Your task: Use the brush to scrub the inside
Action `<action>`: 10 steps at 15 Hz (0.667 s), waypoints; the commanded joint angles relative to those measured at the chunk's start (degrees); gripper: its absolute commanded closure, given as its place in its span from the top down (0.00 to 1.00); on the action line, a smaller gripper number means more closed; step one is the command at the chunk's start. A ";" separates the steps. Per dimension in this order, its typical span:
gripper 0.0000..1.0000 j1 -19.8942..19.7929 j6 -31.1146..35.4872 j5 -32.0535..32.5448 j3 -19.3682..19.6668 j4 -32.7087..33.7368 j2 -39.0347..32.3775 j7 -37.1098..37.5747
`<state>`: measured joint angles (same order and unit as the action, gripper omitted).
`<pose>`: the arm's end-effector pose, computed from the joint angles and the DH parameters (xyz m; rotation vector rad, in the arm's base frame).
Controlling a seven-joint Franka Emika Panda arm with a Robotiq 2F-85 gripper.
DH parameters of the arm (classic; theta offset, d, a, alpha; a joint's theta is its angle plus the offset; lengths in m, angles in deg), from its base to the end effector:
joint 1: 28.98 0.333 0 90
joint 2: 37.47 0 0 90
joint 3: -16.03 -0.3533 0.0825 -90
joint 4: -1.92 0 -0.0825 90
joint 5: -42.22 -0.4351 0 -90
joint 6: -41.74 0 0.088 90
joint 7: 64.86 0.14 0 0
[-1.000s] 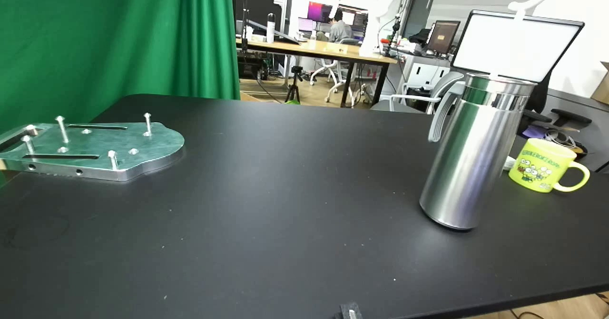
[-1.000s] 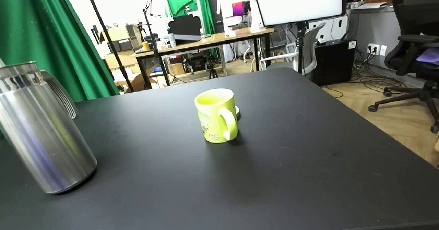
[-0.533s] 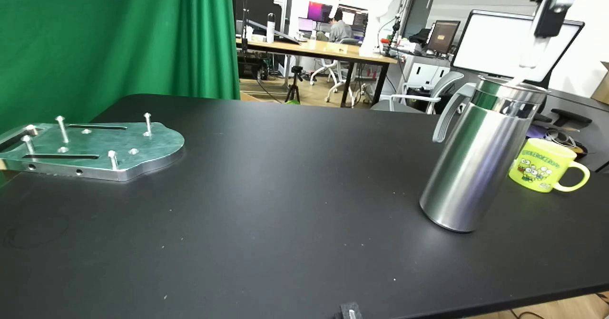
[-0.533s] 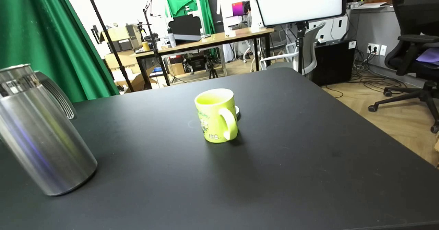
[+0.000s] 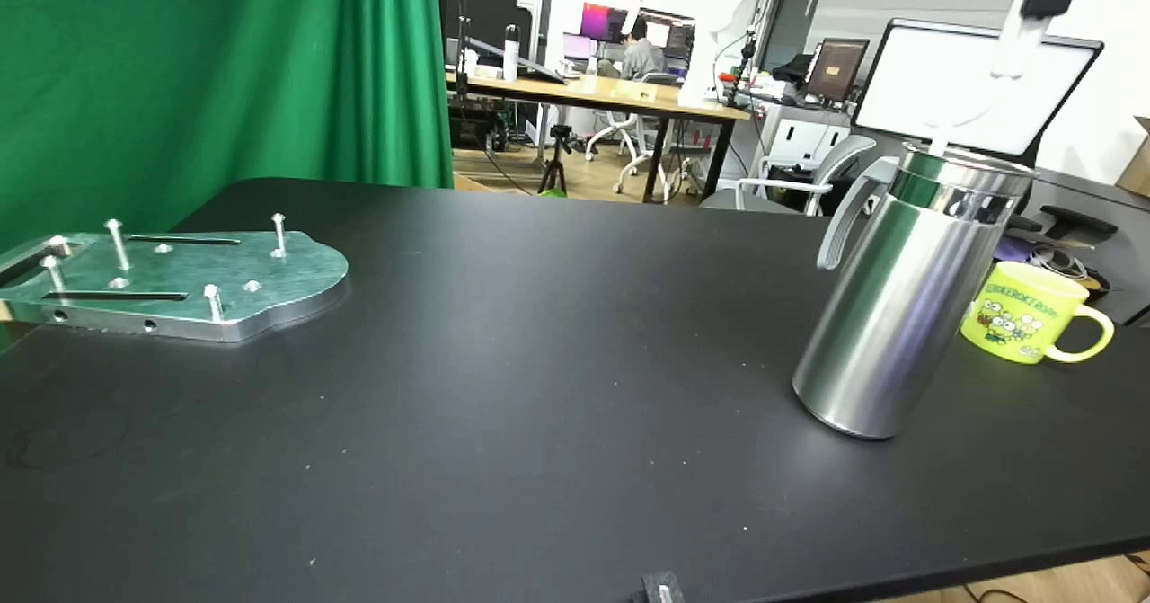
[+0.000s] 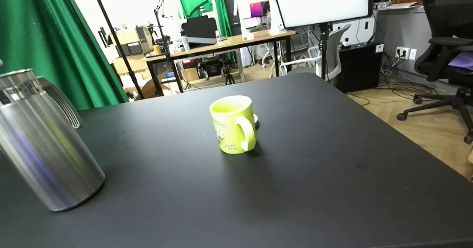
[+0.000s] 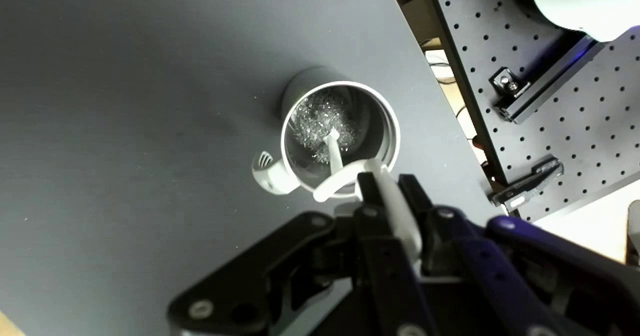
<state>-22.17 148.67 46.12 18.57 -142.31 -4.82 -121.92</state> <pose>0.3898 0.0218 0.4448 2.6745 1.6414 -0.1425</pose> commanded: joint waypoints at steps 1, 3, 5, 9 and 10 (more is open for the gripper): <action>0.04 0.87 -6.01 0.81 -1.03 5.18 4.84 1.39; 0.04 1.22 -7.85 0.90 -1.15 7.32 6.13 1.33; 0.04 1.27 -8.15 0.75 -0.77 7.59 6.26 1.55; 0.04 0.89 -4.85 0.08 0.76 3.44 4.07 1.73; 0.04 0.82 -4.16 -0.23 1.22 2.52 3.14 1.55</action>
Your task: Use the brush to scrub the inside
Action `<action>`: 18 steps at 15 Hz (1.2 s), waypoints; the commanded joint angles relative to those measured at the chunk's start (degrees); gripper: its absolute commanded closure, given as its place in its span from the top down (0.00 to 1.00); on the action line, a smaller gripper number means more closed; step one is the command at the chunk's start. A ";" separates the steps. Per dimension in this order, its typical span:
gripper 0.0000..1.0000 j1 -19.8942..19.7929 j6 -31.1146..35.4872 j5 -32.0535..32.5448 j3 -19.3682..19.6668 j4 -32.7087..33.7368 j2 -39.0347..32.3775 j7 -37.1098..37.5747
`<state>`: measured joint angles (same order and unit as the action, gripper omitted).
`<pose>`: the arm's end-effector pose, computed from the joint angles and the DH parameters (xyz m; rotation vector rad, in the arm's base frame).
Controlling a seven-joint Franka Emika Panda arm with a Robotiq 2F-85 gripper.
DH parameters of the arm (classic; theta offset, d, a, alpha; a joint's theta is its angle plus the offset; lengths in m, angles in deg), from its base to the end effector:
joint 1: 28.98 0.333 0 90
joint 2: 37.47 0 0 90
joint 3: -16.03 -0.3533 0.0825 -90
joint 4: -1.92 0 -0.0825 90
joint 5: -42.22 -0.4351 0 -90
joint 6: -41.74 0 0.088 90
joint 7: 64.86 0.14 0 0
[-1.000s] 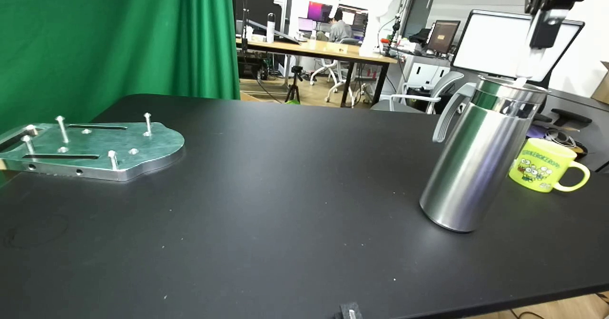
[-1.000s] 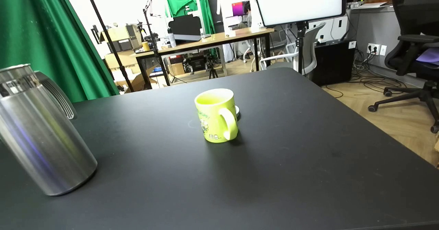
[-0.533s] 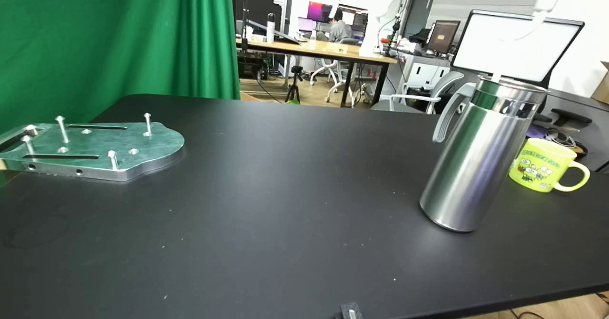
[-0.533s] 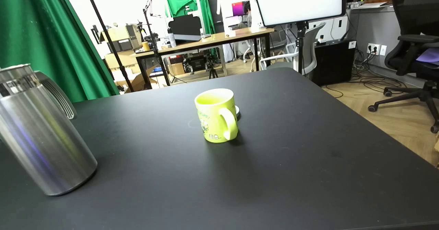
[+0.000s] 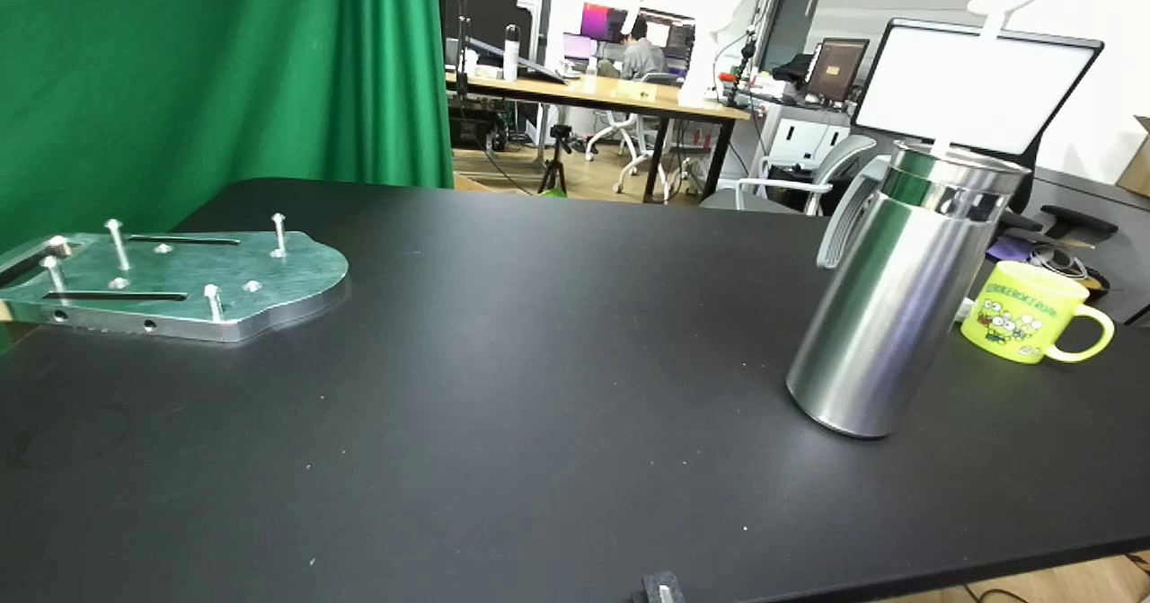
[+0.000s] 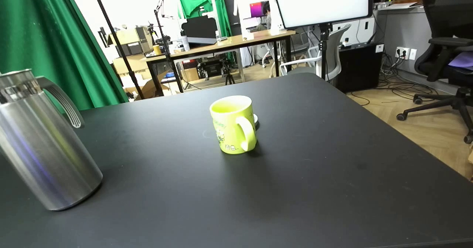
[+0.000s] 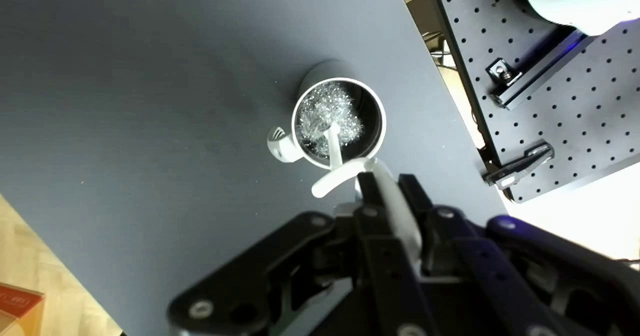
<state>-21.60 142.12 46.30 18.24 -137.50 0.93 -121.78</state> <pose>0.3741 0.0238 0.5179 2.6424 1.6299 -0.0468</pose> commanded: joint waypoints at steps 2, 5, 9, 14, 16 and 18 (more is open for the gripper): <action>0.04 -0.15 4.65 -0.71 2.24 -4.50 -5.10 1.44; 0.04 -0.83 7.63 -1.08 2.68 -6.21 -9.16 1.48; 0.04 -1.33 7.02 -0.65 1.87 -4.81 -9.52 1.46; 0.04 -0.67 -0.30 0.00 0.61 0.56 -3.19 1.00; 0.04 -0.15 -2.96 -0.05 0.32 3.13 -1.12 0.68; 0.04 0.45 -3.75 -0.33 0.36 4.27 0.64 0.55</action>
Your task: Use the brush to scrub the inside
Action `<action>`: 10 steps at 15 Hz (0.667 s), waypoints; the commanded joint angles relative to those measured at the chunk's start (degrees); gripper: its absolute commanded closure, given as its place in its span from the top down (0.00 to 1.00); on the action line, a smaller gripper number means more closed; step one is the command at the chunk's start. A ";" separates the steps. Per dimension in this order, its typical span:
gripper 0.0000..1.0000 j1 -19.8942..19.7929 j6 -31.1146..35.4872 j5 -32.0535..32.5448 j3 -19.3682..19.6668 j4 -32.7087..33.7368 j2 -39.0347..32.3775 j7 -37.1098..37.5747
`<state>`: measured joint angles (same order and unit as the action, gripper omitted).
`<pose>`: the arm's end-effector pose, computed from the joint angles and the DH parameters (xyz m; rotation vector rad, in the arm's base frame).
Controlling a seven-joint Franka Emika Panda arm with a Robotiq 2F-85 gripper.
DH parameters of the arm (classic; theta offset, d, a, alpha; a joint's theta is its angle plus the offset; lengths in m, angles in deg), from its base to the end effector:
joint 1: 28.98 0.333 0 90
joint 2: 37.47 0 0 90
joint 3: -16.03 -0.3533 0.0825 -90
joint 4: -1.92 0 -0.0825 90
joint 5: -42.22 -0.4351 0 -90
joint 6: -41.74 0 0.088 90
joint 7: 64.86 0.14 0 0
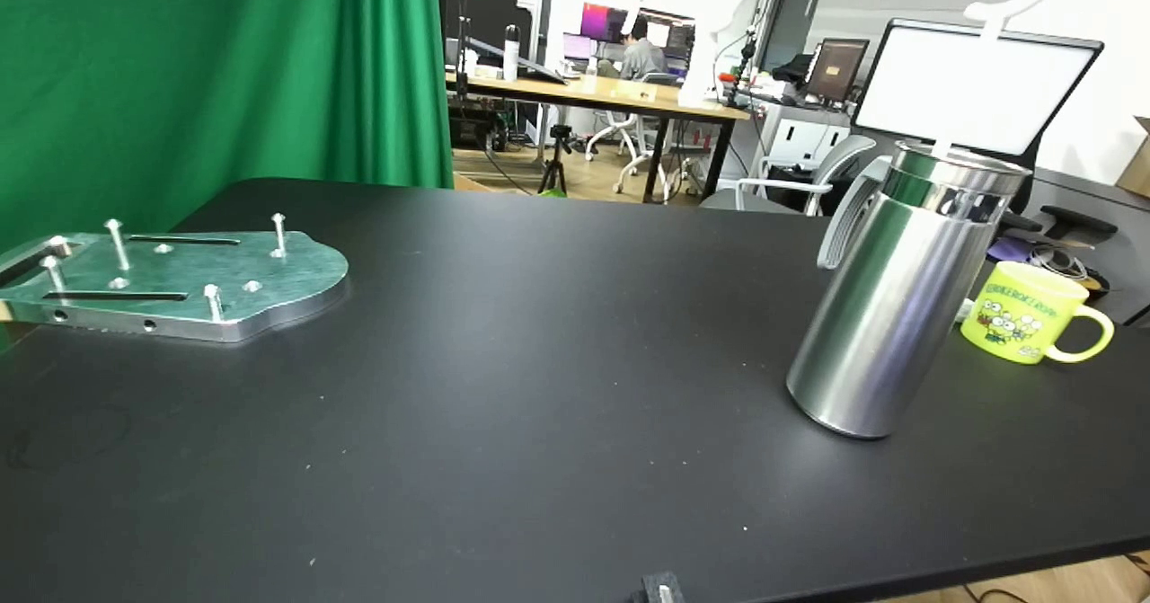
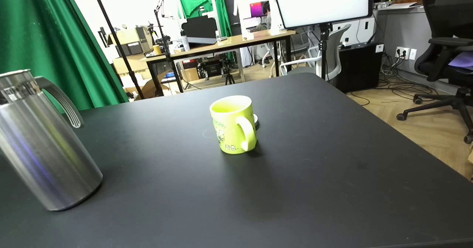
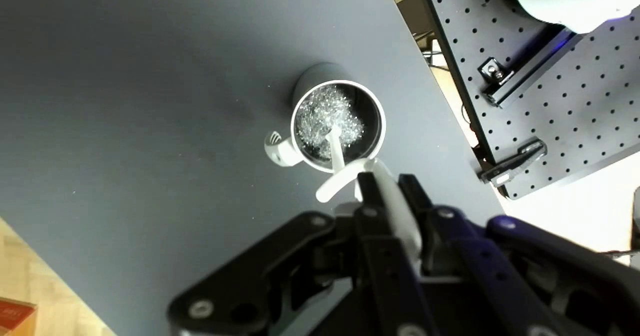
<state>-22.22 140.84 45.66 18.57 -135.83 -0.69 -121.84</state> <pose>0.3806 0.0190 0.5205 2.6749 1.6178 -0.0687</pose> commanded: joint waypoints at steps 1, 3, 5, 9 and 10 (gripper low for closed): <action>0.04 1.21 -1.35 0.39 0.03 1.97 3.13 0.94; 0.04 1.58 1.29 -0.16 0.57 -0.35 4.04 1.06; 0.04 1.75 3.54 -0.96 1.33 -2.86 3.27 0.90; 0.04 1.51 7.92 -2.61 2.57 -8.14 -0.76 0.37; 0.04 1.36 8.70 -2.71 2.69 -8.91 -1.97 0.36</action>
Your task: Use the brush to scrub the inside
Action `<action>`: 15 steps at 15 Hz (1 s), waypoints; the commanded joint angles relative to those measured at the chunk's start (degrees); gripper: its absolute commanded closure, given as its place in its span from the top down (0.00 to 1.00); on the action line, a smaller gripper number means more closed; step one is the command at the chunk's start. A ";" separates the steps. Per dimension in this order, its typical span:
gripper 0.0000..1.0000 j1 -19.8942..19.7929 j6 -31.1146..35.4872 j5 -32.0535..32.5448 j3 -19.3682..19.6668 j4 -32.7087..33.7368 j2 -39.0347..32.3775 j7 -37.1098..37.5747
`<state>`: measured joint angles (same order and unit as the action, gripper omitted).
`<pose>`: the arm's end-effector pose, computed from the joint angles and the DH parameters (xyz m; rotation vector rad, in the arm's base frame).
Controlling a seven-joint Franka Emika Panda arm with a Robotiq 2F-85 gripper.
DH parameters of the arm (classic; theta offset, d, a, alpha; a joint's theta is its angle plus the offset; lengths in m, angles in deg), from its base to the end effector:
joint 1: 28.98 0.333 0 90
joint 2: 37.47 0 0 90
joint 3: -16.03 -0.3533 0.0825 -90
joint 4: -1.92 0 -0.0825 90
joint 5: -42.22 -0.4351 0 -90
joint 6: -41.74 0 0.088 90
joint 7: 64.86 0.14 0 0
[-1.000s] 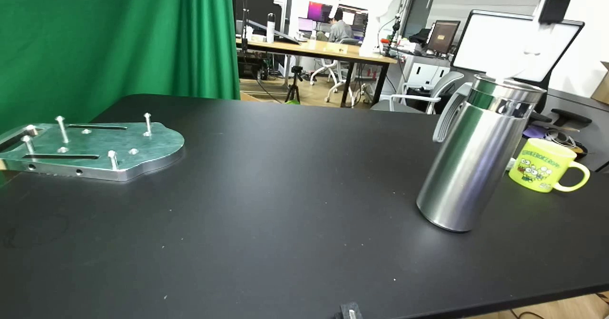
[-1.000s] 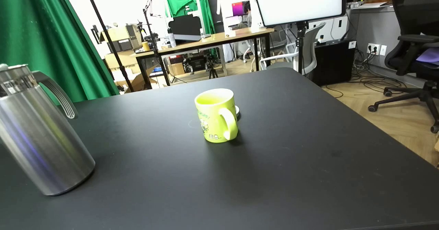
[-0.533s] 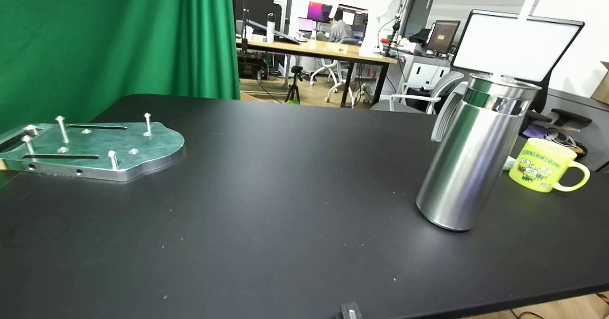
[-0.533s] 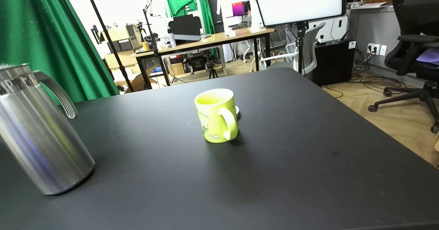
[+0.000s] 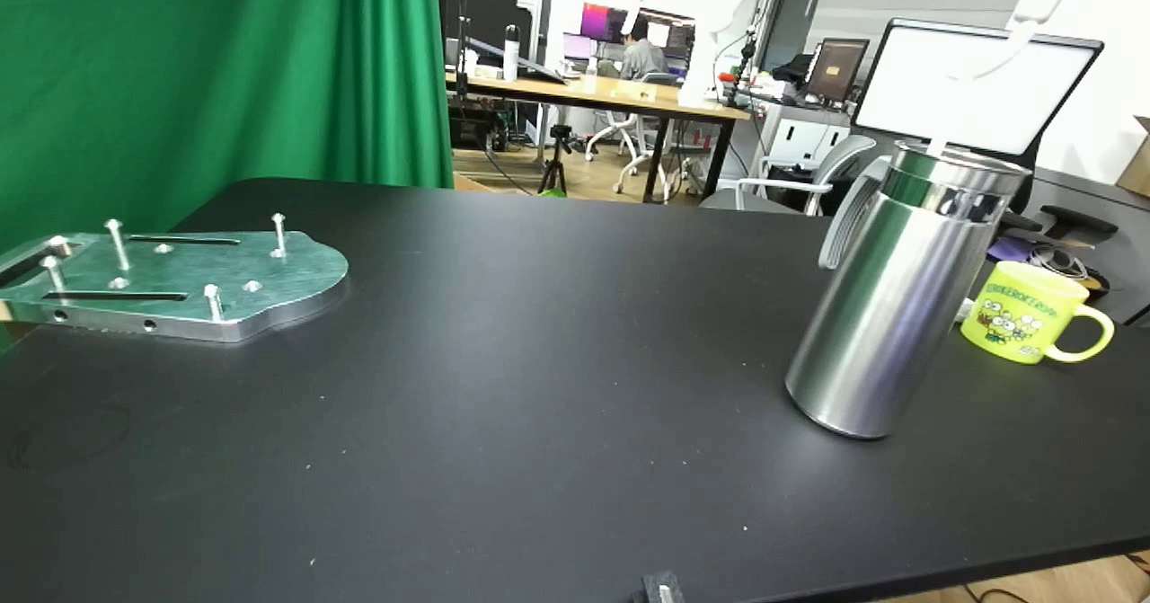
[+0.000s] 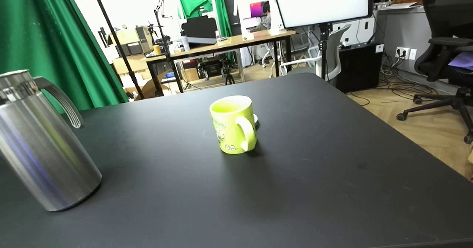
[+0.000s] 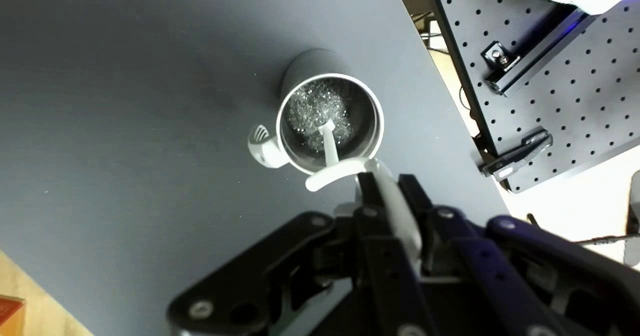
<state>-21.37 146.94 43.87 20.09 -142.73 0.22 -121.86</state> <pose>0.3730 0.0194 0.4717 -2.6701 -1.6010 0.0335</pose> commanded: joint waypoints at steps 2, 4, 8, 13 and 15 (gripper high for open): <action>0.04 0.24 3.96 -1.21 1.30 -2.91 -5.03 0.27; 0.04 -0.05 4.60 -1.08 1.25 -2.92 -6.54 0.27; 0.04 -0.48 0.94 0.39 0.11 -0.08 -4.73 0.88; 0.04 0.54 -6.39 0.93 -1.29 6.09 0.46 0.52; 0.04 1.05 -7.63 1.01 -1.59 7.93 2.06 0.35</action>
<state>-21.29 142.32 44.09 18.93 -138.17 -0.01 -121.91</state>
